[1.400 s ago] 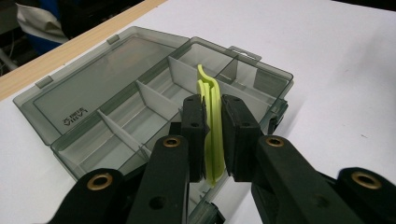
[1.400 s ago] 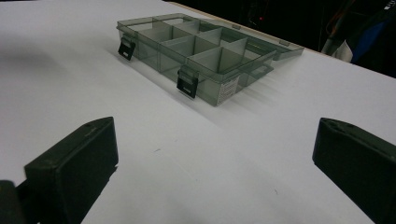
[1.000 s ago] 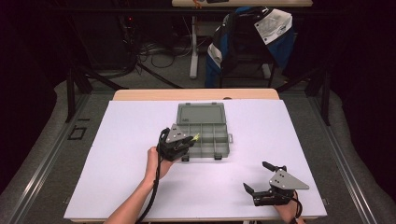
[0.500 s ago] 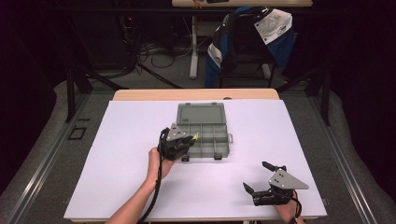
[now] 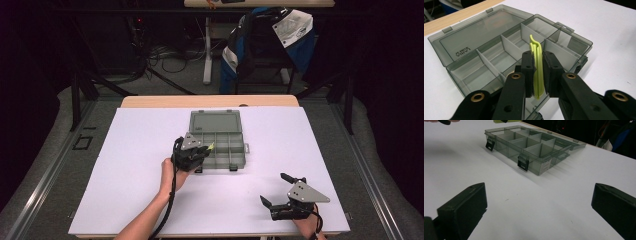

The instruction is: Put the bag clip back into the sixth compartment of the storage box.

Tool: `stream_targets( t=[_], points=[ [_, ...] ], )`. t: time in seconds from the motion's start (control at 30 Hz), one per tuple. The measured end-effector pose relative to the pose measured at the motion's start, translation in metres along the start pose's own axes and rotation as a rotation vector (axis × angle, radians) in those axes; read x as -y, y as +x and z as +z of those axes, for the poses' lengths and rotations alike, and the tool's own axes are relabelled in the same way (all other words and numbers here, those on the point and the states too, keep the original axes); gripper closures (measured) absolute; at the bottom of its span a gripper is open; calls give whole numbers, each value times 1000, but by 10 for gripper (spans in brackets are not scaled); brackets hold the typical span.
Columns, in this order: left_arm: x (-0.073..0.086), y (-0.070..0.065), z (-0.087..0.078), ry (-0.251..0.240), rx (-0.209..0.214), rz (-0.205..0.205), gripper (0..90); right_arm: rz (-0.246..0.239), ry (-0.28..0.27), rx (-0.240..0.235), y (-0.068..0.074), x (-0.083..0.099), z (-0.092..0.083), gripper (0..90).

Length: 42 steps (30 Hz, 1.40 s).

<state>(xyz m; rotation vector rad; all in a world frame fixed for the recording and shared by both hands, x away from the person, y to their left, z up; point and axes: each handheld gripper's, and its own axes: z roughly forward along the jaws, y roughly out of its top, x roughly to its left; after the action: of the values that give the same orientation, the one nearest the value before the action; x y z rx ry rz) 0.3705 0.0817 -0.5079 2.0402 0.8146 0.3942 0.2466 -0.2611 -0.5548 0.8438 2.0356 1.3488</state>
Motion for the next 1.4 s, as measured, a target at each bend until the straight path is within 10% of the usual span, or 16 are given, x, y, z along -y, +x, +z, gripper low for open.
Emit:
stream_targets(
  t=[1.4],
  points=[
    [9,5,20,27,3,-70,797,-7,-5,4,0,-1,-2,0]
  ],
)
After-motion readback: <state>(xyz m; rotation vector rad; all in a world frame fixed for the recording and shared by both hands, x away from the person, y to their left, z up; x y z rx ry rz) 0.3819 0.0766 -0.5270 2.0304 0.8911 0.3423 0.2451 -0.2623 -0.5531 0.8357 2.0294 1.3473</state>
